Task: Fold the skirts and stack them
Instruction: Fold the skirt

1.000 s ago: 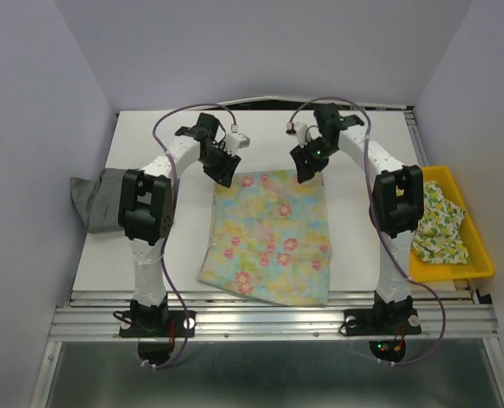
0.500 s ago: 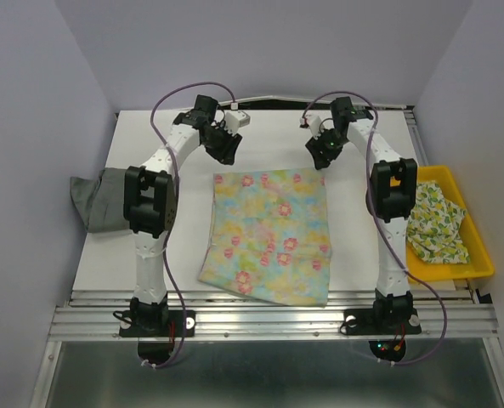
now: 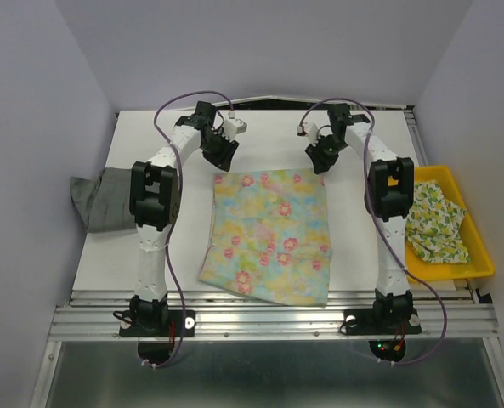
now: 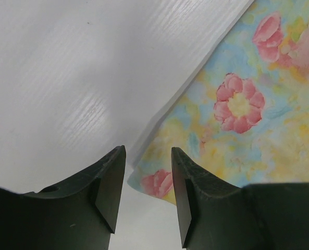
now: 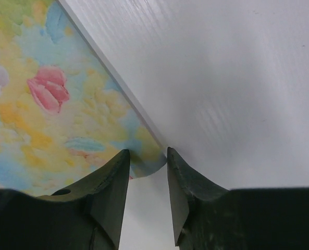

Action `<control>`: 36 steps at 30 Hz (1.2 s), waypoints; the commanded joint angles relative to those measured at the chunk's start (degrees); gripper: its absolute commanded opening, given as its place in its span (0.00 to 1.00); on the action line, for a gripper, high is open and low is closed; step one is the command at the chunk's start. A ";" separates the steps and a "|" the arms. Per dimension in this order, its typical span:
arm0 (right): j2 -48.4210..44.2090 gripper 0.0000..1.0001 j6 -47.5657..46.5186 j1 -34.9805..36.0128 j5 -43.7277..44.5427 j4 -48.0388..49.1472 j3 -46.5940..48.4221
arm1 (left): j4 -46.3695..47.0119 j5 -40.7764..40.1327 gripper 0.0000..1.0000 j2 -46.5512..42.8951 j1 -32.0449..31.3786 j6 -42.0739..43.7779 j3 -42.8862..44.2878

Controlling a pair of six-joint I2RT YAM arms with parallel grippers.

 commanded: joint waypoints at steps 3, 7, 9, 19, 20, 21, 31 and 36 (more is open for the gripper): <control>2.76 0.36 -1.41 0.01 0.21 1.86 -0.37 | -7.59 4.09 0.52 2.43 0.66 5.98 5.13; 3.29 0.26 -1.32 0.01 0.91 2.04 -0.02 | -8.04 3.13 0.51 2.52 0.83 6.51 3.56; 3.38 0.21 -1.23 0.01 1.18 2.22 0.07 | -7.77 2.17 0.49 2.78 0.92 6.43 3.03; 3.02 0.01 5.44 0.01 5.82 9.77 2.43 | -7.33 2.42 0.04 4.72 1.62 4.32 7.32; 3.20 0.01 6.49 0.01 6.36 10.30 3.66 | -7.16 2.42 0.00 4.54 1.62 4.23 7.59; 3.38 0.01 7.37 0.01 7.06 11.70 6.46 | -6.20 2.34 0.00 3.58 1.62 3.71 7.68; -4.35 0.01 9.06 -0.51 9.54 21.82 10.10 | 5.49 -2.40 0.00 -6.52 3.73 2.73 2.42; -12.61 0.01 5.10 -0.51 9.09 21.73 -2.29 | 8.31 -3.11 0.00 -10.74 3.65 4.76 -2.50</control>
